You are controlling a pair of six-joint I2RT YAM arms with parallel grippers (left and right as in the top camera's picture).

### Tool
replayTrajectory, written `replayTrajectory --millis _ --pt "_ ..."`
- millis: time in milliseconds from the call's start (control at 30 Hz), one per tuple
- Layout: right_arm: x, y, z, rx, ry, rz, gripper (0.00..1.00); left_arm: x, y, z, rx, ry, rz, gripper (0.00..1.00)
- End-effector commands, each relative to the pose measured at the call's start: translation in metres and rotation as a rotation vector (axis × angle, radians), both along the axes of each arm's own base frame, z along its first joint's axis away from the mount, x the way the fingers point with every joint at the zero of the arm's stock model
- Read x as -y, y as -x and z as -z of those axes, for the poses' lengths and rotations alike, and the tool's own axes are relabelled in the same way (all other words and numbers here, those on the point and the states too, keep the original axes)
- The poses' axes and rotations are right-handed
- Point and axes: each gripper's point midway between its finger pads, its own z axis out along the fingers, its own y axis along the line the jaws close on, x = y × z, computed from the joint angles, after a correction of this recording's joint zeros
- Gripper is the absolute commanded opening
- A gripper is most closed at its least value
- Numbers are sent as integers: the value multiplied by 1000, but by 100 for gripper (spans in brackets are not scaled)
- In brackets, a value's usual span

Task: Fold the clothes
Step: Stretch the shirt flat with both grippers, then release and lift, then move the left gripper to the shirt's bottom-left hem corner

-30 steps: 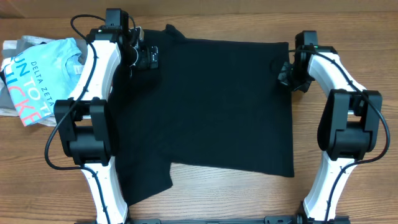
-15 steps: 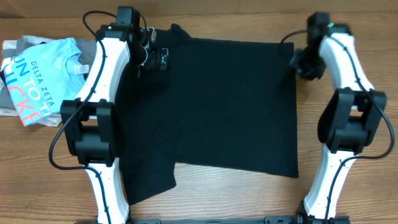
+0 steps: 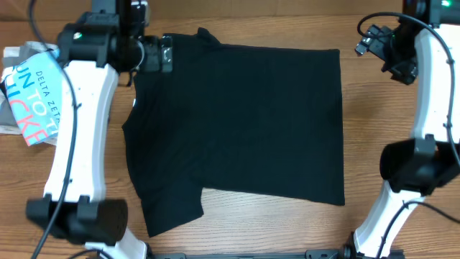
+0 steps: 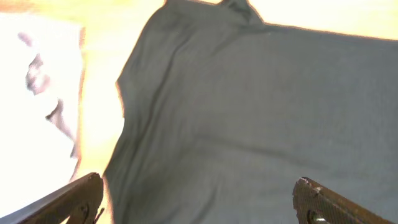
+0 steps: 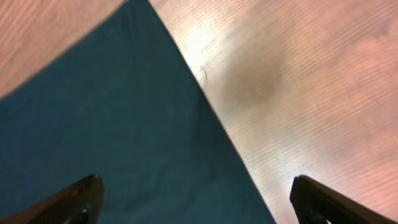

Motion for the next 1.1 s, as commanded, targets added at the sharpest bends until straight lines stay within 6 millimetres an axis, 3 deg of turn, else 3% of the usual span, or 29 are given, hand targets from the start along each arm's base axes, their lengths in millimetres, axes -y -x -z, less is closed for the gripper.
replayTrajectory --millis 0,133,267,400,500,567,733,867,1067 --pt "-8 17 -53 125 -4 3 100 -26 24 -3 -52 -68 -149 100" --pt "-17 38 -76 170 2 -23 100 -37 51 5 -158 -99 -242 100" --pt "-30 71 -82 160 3 -60 100 -52 72 9 -223 -149 -368 100" --pt "-39 112 -68 109 -6 -70 100 -57 85 8 -255 -171 -407 100" --pt "-41 131 -51 118 -4 -70 100 -58 96 3 -254 -165 -422 100" --pt "-41 139 -41 128 -3 -70 100 -59 105 -1 -240 -154 -442 100" --pt "-48 154 -5 142 -37 -49 100 -52 152 -6 -200 -76 -438 100" --pt "-51 155 21 110 -59 -54 100 -33 186 19 -222 48 -411 100" --pt "-51 154 42 86 -60 -57 100 -18 236 90 -371 124 -414 100"
